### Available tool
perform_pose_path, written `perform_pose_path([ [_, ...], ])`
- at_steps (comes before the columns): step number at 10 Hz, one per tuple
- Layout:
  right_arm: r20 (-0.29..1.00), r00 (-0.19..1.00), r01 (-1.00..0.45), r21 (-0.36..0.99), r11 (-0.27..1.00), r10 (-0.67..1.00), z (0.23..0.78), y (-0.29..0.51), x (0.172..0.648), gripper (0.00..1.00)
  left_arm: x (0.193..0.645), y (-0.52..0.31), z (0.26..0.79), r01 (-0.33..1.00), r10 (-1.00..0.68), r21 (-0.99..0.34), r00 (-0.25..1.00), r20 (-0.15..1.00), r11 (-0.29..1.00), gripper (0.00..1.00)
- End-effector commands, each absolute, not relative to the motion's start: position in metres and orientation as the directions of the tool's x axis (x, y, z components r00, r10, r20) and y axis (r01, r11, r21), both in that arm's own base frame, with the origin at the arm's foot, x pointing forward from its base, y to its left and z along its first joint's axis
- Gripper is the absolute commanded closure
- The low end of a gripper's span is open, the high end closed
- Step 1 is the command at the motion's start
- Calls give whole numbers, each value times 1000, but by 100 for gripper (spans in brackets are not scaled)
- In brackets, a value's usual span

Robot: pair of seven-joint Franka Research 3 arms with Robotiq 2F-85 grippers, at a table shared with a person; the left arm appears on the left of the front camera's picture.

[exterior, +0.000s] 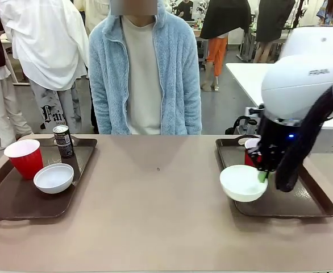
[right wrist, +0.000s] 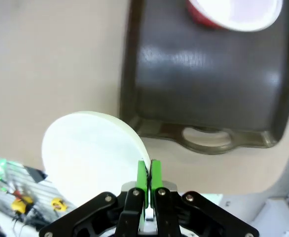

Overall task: Prepare tableware on both trays.
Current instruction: Pick up a Picnic Bowl from the table and place it on a Handle tray.

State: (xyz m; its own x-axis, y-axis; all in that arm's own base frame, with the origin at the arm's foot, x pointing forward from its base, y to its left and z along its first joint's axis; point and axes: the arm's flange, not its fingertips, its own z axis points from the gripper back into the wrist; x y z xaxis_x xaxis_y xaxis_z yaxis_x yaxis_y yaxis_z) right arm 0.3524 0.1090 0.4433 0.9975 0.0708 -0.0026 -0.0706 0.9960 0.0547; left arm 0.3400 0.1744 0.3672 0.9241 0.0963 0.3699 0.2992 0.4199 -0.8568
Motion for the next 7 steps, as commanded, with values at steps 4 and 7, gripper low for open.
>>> perform_pose_path([
  [4,72,997,-44,94,995,37,395,58,363,100,340,175,369,306,102,-858,920,378,414,7],
  [7,61,997,-47,69,996,43,370,64,371,100,340,175,369,306,102,-858,920,378,414,7],
])
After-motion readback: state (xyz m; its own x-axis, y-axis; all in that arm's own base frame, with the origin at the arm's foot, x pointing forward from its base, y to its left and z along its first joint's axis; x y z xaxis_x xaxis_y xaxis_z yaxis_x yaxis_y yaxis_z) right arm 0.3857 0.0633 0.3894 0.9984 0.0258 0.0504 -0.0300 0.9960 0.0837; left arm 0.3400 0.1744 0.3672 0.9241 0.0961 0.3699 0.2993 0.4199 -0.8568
